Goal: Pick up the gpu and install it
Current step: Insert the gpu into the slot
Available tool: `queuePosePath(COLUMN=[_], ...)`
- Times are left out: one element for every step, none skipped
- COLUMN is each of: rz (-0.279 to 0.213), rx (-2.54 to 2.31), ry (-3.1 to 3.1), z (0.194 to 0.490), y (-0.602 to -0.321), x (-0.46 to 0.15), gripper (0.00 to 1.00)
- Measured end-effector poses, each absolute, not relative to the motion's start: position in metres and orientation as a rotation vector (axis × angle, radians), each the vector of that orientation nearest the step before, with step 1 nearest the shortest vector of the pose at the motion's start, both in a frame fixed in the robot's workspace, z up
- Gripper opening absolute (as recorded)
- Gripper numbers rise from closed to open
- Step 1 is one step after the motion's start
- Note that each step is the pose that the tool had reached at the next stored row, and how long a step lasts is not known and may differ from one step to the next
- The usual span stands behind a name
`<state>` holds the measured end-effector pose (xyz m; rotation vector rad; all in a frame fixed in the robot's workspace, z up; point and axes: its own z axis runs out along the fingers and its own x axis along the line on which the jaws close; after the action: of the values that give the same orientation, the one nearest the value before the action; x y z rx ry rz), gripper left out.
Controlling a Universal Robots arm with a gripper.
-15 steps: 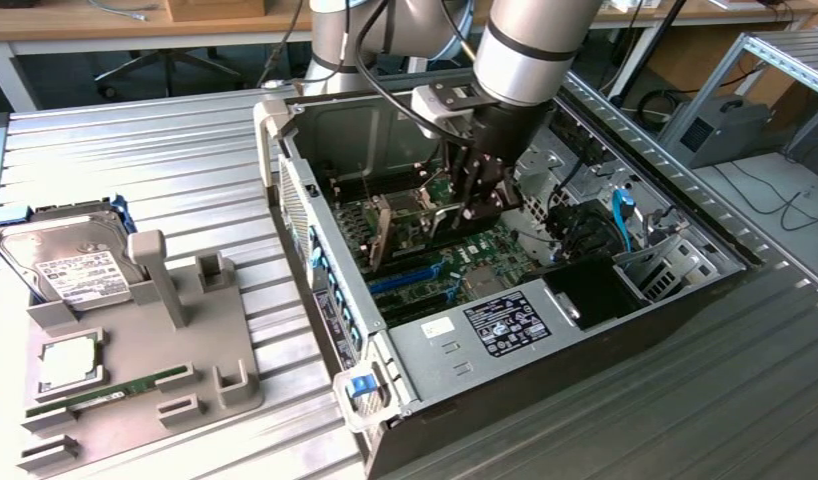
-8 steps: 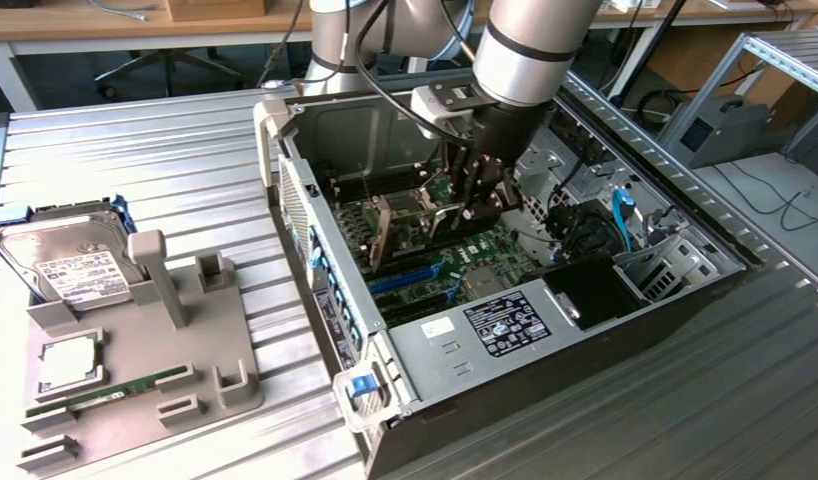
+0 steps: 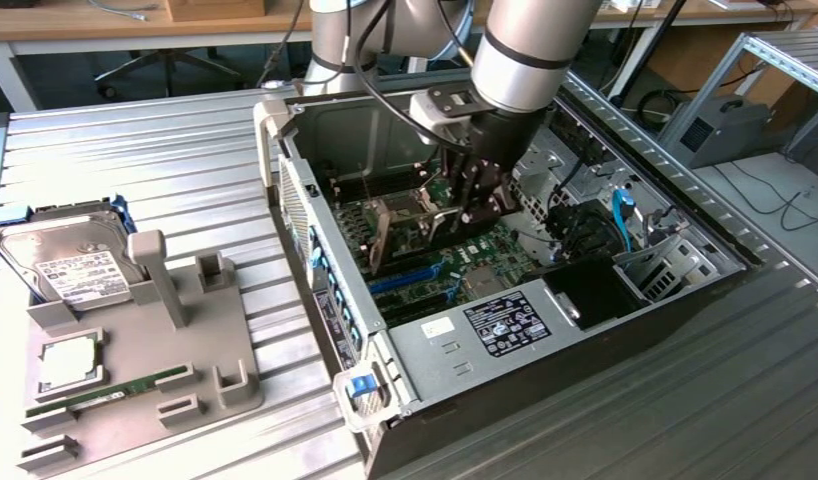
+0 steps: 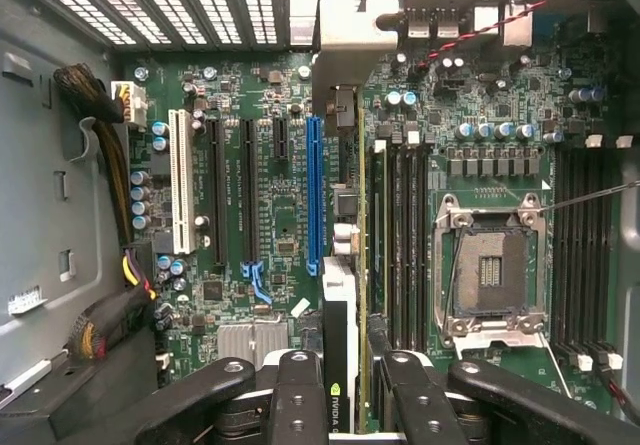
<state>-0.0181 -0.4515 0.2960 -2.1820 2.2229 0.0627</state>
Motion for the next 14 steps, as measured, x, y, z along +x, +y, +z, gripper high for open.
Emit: queuePosePath(rz=[0.063,0.063,0.062,0.063,0.063,0.063,0.063,0.063,0.063,0.063,0.063,0.062,0.062,0.063], rx=[-2.182,-2.182,-2.182,-2.182,-2.182,-2.182,-2.182,-2.182,-2.182,-2.182,-2.182,-2.182,-2.182,-2.182], ry=[2.223,2.223,2.223,2.223,2.223,2.223,2.223,2.223,2.223,2.223,2.223,2.223,2.223,2.223], z=[0.2955,0.2950,0.2950,0.2949,0.2949,0.2949,0.2947,0.2944,0.2936,0.2925,0.2916,0.2911,0.2911,0.2909], y=[-0.4515,-0.4515,-0.4516,-0.4515,-0.4515,-0.4515,-0.4515,-0.4515,-0.4515,-0.4515,-0.4515,-0.4516,-0.4516,-0.4515], x=[-0.0181,-0.0181,-0.0181,-0.0181,-0.0181,-0.0181,-0.0181,-0.0181,-0.0181,-0.0181,-0.0181,-0.0182,-0.0182,-0.0182], gripper=[0.27,0.27,0.27,0.27,0.27,0.27,0.27,0.27,0.27,0.27,0.27,0.27,0.27,0.27])
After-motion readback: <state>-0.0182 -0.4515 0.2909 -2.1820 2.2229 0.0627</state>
